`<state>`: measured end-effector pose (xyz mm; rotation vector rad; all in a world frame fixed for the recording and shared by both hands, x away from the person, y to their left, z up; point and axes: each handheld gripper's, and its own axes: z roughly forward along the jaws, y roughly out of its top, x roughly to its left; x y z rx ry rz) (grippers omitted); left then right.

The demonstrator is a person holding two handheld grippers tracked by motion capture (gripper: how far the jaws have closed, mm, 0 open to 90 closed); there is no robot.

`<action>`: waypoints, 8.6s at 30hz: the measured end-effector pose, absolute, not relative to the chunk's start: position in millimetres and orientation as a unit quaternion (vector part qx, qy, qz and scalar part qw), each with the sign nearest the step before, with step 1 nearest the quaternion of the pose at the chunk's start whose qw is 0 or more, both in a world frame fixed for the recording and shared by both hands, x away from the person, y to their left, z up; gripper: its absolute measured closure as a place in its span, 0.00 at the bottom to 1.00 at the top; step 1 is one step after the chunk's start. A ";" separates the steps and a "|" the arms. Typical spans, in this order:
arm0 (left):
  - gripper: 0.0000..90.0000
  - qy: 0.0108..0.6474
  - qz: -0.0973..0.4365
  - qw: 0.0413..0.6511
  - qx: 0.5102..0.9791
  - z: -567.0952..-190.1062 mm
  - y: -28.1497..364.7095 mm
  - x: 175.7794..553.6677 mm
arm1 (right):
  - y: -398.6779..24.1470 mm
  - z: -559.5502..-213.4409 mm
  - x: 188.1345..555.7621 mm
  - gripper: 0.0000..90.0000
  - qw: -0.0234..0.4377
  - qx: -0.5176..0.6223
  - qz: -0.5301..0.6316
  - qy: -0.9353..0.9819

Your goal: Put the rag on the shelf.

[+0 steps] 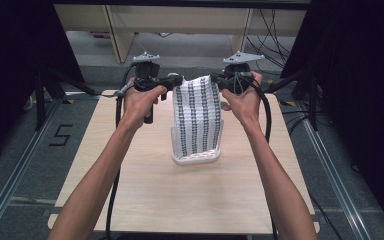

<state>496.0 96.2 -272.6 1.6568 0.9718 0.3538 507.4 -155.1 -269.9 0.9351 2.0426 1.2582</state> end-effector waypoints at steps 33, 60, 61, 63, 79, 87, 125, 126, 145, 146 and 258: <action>0.41 0.470 0.142 0.491 0.719 -331.2 103.6 531.7 | -148.8 -325.8 541.3 0.68 0.246 0.433 0.423 0.757; 0.36 0.457 0.115 0.495 0.730 -334.1 120.9 512.7 | -175.8 -325.3 526.9 0.63 0.214 0.435 0.434 0.760; 0.35 0.455 0.115 0.497 0.730 -334.1 122.0 511.6 | -176.2 -324.6 525.9 0.63 0.212 0.435 0.436 0.759; 0.35 0.455 0.114 0.500 0.729 -334.6 124.0 509.2 | -177.0 -323.0 523.6 0.62 0.210 0.433 0.440 0.758; 0.31 0.443 0.116 0.502 0.734 -334.7 134.2 494.0 | -182.3 -318.8 508.9 0.52 0.192 0.426 0.451 0.760; 0.30 0.432 0.112 0.498 0.744 -334.8 136.2 480.9 | -187.2 -315.1 497.8 0.47 0.189 0.413 0.464 0.760; 0.26 0.379 0.110 0.523 0.755 -339.0 146.7 406.8 | -199.2 -306.8 439.8 0.37 0.185 0.369 0.478 0.775; 0.26 0.379 0.110 0.522 0.756 -338.9 147.4 404.9 | -199.0 -307.3 437.8 0.37 0.186 0.370 0.481 0.773; 0.25 0.362 0.107 0.531 0.759 -349.9 151.3 377.4 | -204.5 -313.3 410.4 0.36 0.184 0.358 0.486 0.776; 0.25 0.359 0.107 0.533 0.759 -350.4 151.1 377.1 | -203.7 -313.9 408.1 0.36 0.179 0.361 0.484 0.776; 0.19 0.318 0.109 0.486 0.807 -474.9 171.5 261.6 | -213.2 -440.7 292.4 0.22 0.129 0.348 0.468 0.802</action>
